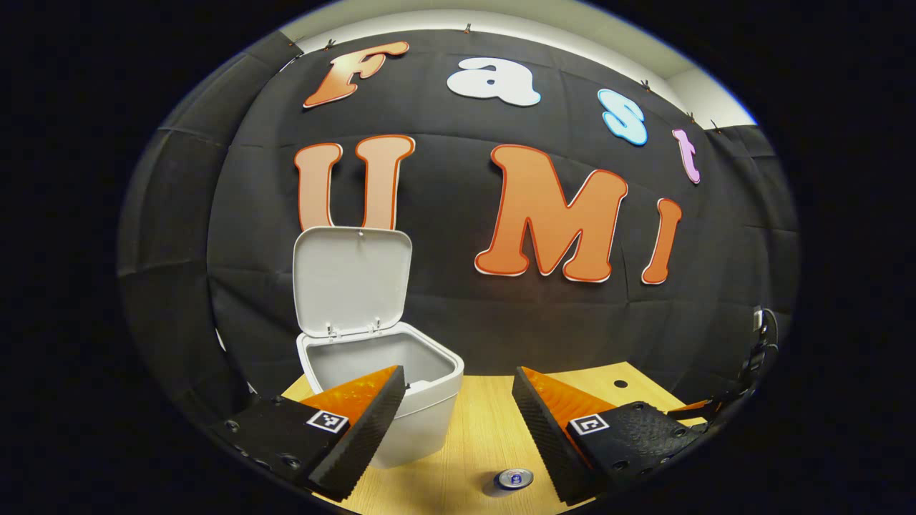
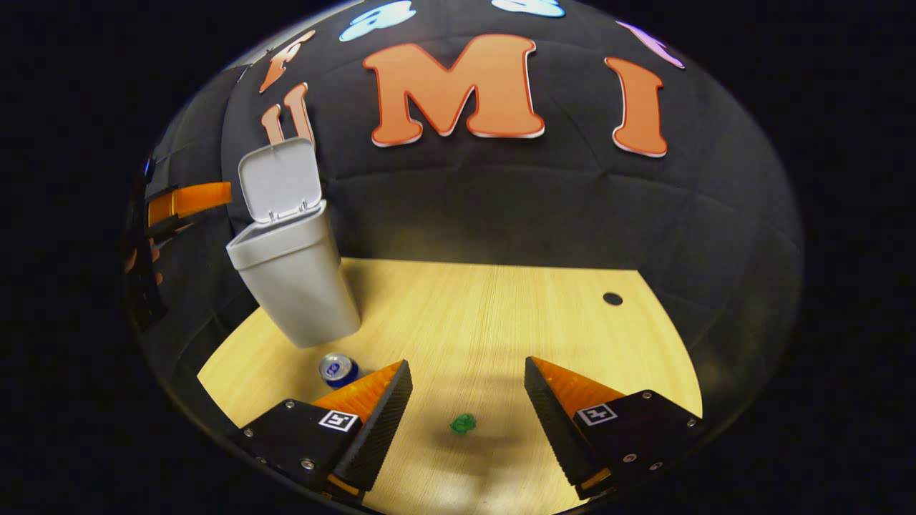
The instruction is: Press the lid of the desktop garbage bin to open it, pick up the crumpled paper on the desktop and throw it into the bin, then pick up the pop can on the desktop and drop it into the bin, and finally close the garbage bin lid.
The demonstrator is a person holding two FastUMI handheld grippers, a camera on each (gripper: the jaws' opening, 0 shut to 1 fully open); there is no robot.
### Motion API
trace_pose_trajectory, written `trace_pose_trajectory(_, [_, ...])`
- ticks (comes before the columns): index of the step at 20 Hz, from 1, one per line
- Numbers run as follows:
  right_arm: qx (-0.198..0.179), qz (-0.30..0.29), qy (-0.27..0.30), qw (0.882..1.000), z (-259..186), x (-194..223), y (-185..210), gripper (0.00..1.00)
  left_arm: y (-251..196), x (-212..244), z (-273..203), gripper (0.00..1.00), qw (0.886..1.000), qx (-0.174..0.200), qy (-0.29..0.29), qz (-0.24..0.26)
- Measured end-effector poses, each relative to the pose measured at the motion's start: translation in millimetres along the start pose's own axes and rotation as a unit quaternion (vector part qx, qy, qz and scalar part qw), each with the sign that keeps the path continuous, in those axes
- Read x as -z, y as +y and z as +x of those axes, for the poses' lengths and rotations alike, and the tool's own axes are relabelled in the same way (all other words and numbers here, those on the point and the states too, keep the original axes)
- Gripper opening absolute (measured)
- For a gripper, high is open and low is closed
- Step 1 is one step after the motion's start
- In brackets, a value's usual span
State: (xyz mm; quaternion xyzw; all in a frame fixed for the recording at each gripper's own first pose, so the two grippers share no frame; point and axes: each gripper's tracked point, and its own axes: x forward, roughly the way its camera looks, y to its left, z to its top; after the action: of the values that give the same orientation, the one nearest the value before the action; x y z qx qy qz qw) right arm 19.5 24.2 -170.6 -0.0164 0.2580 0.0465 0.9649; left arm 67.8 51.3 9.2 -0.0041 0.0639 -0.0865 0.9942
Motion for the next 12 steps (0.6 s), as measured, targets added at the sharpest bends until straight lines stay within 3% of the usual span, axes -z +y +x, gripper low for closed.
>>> trace_pose_trajectory(5, [0.003, -0.014, 0.094, 0.995, 25, 59, -3, 0.96, 13, 16, 2, 0.96, 1.000, 0.002, 0.016, 0.004])
trace_pose_trajectory(12, [0.001, -0.024, 0.183, 0.983, 59, 101, 0, 0.96, 31, 37, 5, 0.96, 0.999, 0.002, 0.041, 0.004])
